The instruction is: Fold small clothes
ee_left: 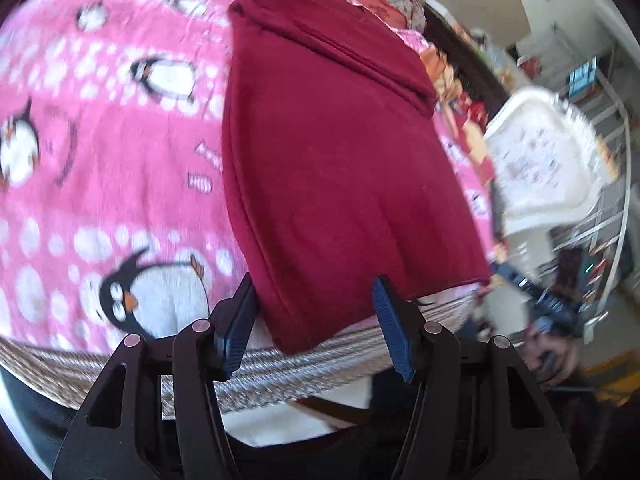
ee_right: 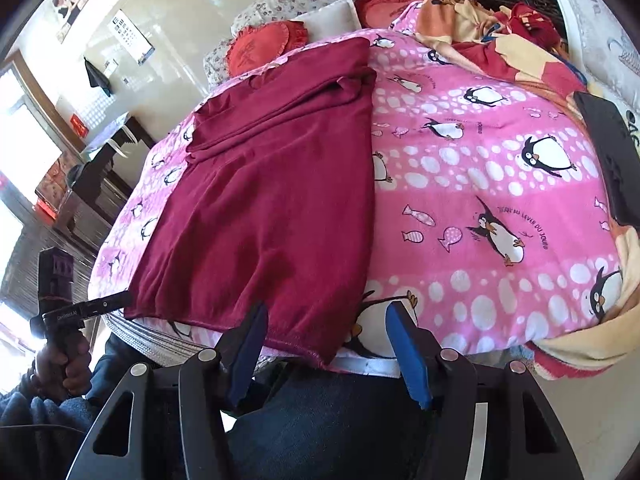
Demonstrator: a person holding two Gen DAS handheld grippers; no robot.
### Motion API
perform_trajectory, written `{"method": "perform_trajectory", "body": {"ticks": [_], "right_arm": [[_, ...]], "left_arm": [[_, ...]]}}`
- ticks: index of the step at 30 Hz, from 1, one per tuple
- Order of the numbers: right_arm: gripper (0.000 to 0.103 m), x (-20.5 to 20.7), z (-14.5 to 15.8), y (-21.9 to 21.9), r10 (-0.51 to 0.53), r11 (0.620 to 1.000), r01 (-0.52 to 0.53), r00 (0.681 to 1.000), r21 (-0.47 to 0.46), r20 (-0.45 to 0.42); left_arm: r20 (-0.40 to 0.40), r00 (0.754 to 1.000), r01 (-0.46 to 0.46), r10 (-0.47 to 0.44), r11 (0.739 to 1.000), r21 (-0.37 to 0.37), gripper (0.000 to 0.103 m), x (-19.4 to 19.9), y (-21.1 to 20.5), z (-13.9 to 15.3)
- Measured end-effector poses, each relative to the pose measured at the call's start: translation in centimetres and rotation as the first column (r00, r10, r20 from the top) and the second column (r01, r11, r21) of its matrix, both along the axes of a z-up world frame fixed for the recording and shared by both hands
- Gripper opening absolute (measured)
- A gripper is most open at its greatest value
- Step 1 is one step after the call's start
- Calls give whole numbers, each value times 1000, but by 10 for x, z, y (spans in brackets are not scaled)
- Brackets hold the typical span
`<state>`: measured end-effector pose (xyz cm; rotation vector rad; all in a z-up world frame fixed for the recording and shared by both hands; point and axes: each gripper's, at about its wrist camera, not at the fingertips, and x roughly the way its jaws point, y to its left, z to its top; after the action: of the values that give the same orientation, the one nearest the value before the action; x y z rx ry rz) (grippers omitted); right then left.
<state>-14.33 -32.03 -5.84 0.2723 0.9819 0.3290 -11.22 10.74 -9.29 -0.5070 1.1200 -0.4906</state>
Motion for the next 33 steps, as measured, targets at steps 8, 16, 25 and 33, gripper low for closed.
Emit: {"method": "perform_trajectory", "body": {"ticks": [8, 16, 25, 33], "right_arm": [[58, -6, -6, -4, -8, 999, 10, 1000, 52, -27], [41, -3, -14, -2, -2, 994, 7, 999, 105, -50], [20, -1, -21, -8, 7, 985, 10, 995, 171, -100], [8, -4, 32, -6, 103, 983, -110, 993, 147, 56]], "left_arm": [[29, 999, 15, -16, 999, 35, 56, 3, -15, 6], [70, 997, 19, -34, 980, 200, 17, 6, -24, 6], [52, 999, -6, -4, 983, 183, 12, 4, -14, 1], [108, 994, -31, 17, 992, 126, 6, 1, -6, 19]]}}
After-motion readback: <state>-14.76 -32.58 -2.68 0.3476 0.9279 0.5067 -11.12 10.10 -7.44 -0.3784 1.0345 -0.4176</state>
